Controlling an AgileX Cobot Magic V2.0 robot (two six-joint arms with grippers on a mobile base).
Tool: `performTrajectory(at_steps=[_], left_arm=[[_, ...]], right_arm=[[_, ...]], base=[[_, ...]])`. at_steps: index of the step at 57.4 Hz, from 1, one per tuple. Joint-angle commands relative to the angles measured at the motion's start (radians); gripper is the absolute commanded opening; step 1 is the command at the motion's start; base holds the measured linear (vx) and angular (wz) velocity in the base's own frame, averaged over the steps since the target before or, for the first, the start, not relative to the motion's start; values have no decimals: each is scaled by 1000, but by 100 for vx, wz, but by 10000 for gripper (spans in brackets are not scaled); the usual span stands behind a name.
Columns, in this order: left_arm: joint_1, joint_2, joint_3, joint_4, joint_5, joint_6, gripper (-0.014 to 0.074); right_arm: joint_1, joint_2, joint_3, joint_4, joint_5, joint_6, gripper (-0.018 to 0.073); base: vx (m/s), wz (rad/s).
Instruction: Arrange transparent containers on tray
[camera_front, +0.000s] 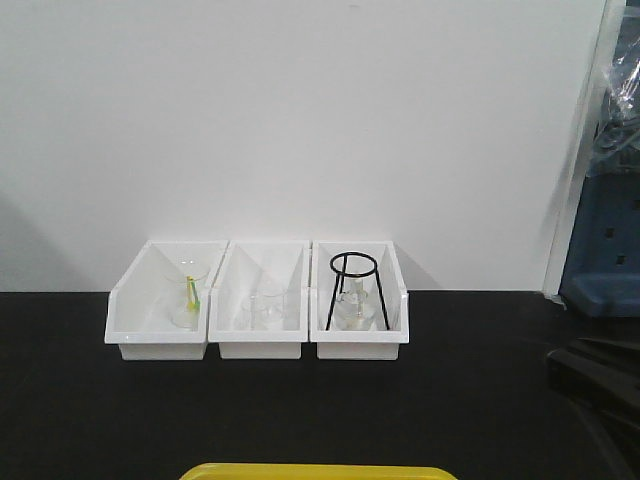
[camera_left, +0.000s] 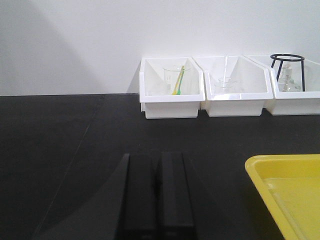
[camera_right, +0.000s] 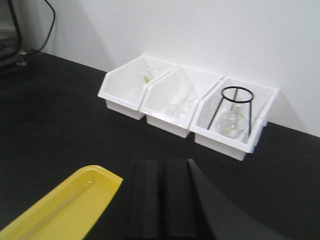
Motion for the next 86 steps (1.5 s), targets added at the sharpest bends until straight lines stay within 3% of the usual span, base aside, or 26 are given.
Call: performTrajectory(at_steps=[1, 16, 26, 31, 37, 86], left_arm=[[-1, -23, 35, -7, -91, -6, -6], [-1, -23, 35, -7, -91, -6, -6], [-1, -23, 35, -7, -91, -6, -6], [-1, -23, 35, -7, -91, -6, -6], [-1, -24, 35, -7, -91, -6, -6], [-1, -23, 35, -7, -91, -6, -6]], right_arm=[[-76, -85, 43, -45, -87, 58, -13], [-352, -416, 405, -340, -109, 289, -13], [-439, -651, 639, -396, -158, 346, -13], [-438, -751, 744, -394, -220, 340, -11], [-420, -727, 857, -390, -373, 333, -11], [-402, -735, 851, -379, -344, 322, -11]], base=[[0, 0], [0, 0], [0, 0], [0, 0], [0, 0], [0, 0]])
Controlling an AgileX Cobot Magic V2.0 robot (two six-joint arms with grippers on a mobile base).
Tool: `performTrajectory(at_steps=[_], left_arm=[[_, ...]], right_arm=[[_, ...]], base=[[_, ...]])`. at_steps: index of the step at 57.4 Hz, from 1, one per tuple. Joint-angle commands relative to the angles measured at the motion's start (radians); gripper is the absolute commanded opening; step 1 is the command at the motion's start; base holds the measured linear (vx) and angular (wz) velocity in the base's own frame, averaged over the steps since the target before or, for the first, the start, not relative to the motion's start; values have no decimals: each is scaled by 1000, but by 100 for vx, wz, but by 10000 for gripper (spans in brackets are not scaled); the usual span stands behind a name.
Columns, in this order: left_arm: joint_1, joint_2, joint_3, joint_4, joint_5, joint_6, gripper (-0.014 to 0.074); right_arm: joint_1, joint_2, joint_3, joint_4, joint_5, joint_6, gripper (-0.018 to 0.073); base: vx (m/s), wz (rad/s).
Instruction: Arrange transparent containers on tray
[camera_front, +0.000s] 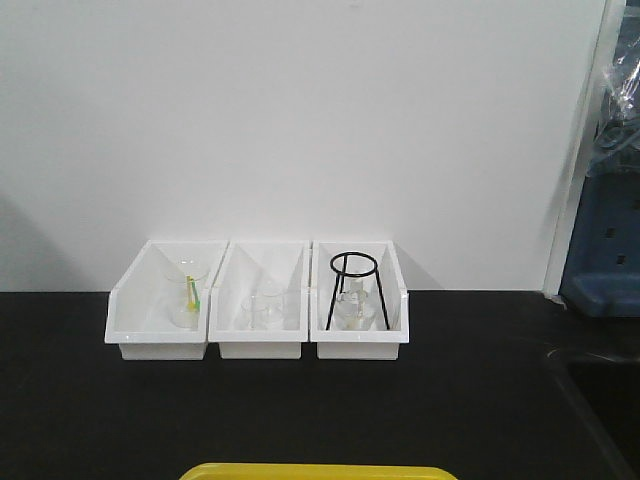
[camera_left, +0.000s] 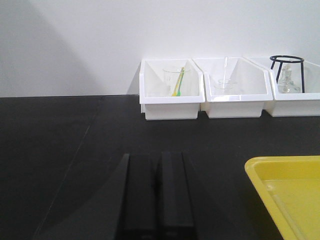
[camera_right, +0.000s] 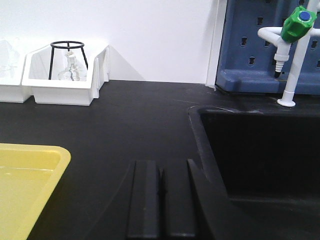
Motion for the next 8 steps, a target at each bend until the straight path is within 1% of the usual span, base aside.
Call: performTrajectory(at_steps=[1, 8], left_arm=[[-1, -23, 34, -7, -84, -5, -6], [-1, -23, 34, -7, -84, -5, -6]], right_arm=[[-1, -4, 10, -7, -88, -10, -11], [-1, -4, 10, -7, -88, -10, -11]], base=[[0, 0], [0, 0]])
